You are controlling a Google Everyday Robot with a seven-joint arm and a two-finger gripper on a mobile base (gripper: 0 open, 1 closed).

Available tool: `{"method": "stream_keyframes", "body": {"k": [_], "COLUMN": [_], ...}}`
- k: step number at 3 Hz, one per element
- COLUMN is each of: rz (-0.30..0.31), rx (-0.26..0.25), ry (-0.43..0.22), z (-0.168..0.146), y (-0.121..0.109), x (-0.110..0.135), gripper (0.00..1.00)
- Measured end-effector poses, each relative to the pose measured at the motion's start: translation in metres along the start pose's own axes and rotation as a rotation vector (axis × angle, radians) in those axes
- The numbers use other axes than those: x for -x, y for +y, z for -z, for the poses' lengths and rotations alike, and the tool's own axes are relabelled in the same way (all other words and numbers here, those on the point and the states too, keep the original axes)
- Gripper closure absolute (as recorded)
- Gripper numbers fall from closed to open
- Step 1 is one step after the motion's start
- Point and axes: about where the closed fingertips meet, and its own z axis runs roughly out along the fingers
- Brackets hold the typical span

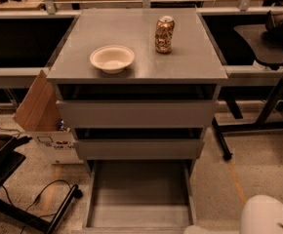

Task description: Close bottom drawer

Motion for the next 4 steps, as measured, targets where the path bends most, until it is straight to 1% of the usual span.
{"method": "stream_keyframes", "body": {"k": [1, 2, 3, 4], "rz": [0.062, 0.062, 0.106, 0.116], "rx": [-0.008, -0.008, -0.079, -0.100], "ry": [-0.015, -0.015, -0.020, -0.020], "z": [-0.016, -0.016, 0.005, 0.009], "y": [-0.041, -0.041, -0.076, -0.084], "x": [0.033, 0.033, 0.072, 0.082], "gripper": [1.00, 1.00, 1.00, 1.00]}}
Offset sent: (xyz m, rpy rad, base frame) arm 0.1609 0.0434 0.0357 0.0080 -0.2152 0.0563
